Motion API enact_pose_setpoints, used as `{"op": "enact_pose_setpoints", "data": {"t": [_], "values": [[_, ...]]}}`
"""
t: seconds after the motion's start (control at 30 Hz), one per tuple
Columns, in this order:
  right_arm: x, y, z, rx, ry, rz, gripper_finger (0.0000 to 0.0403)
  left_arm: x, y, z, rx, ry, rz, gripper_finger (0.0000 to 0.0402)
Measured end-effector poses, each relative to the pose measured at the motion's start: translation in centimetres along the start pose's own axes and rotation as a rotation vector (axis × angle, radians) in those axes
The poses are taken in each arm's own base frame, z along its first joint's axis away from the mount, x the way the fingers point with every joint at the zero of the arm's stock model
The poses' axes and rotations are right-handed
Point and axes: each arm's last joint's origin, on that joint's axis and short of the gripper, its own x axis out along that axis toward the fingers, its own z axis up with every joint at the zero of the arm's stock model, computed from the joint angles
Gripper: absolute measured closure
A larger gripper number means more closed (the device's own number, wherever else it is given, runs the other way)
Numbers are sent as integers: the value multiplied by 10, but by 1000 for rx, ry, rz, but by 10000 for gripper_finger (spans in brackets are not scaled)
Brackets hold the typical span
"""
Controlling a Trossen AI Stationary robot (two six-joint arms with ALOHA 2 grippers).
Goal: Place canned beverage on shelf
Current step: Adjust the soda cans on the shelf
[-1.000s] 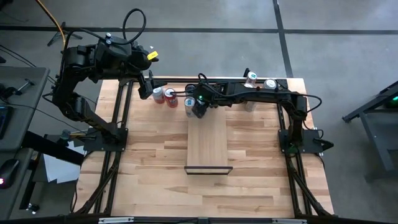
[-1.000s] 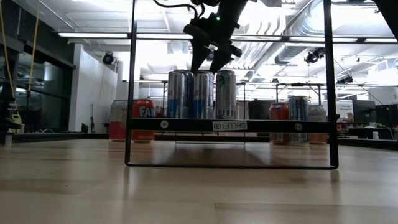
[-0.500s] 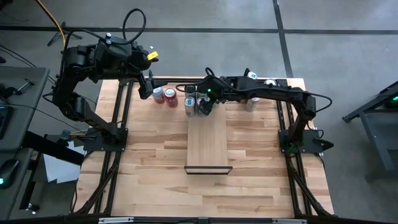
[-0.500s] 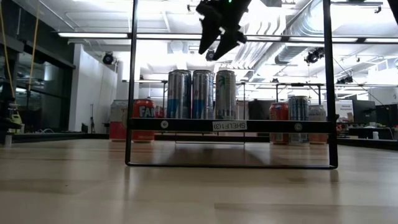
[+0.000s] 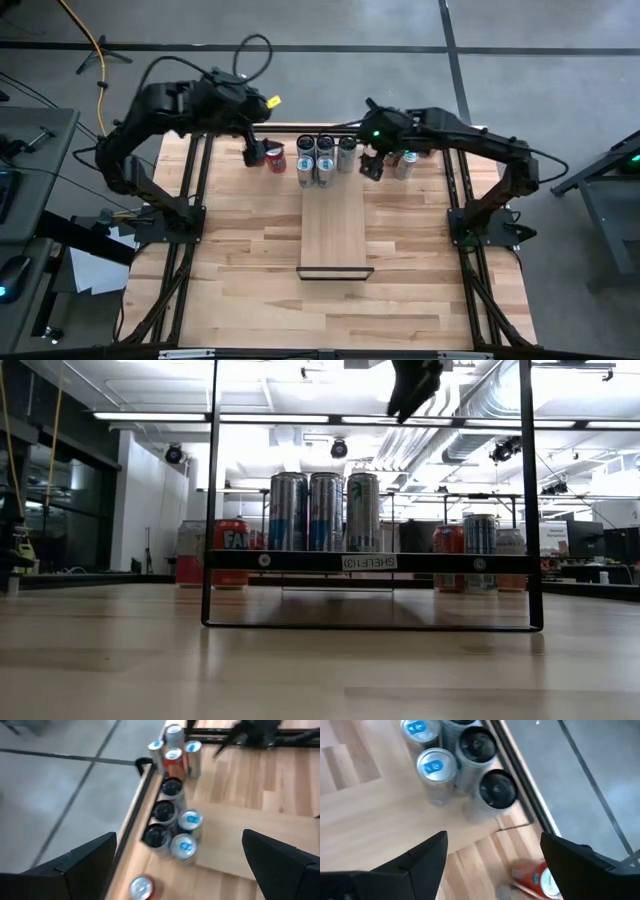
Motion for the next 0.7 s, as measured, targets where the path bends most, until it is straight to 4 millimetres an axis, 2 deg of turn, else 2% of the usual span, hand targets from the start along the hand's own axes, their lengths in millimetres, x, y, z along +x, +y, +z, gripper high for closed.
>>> {"op": "enact_pose_setpoints", "data": {"t": [0.13,0.27,0.4,0.57,0.7], "values": [[-4,-6,-26,50,-67,22,97,28,0,-18,-55,-75,-46,11],[3,-4,-75,186,-92,70,97,56,-3,-52,-121,-115,-22,12],[7,0,-114,360,-120,182,97,71,-3,-83,-211,-242,31,12],[4,5,-134,541,-242,315,97,89,-1,-123,-351,-357,70,12],[1,6,-133,502,-372,379,97,98,5,-142,-397,-336,53,12]]}}
